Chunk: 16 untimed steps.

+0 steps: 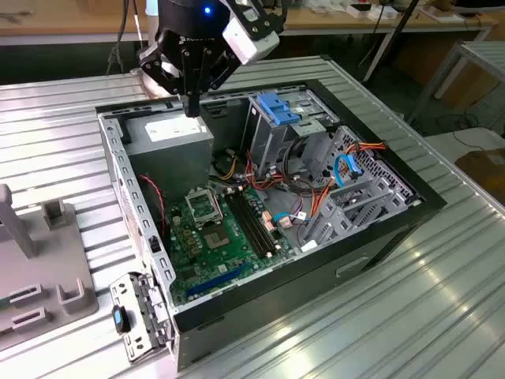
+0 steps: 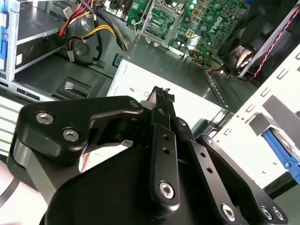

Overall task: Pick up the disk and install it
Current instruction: 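Reach for the disk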

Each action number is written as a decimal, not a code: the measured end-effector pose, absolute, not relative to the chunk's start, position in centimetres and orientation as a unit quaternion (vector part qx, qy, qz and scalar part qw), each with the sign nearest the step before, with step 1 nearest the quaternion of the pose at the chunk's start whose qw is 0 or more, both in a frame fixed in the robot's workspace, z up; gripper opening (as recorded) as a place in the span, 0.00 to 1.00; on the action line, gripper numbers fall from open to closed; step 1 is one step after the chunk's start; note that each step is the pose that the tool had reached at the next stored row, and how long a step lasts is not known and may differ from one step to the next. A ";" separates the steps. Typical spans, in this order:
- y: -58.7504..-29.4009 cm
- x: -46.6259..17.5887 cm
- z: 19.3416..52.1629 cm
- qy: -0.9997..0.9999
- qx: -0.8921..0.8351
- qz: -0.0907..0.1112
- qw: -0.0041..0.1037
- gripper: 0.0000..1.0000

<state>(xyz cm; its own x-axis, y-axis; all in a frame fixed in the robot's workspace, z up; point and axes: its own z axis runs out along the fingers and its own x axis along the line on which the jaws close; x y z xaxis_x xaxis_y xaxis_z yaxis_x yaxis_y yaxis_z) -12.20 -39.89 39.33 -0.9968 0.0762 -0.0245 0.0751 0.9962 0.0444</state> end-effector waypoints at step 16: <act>-39.9 -12.3 39.3 0.999 0.038 0.019 0.013 0.11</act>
<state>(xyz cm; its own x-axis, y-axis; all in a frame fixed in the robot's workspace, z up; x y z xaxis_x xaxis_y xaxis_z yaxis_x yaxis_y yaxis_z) -12.28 -39.89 39.33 -0.9968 0.0763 -0.0250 0.0753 0.9964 0.0380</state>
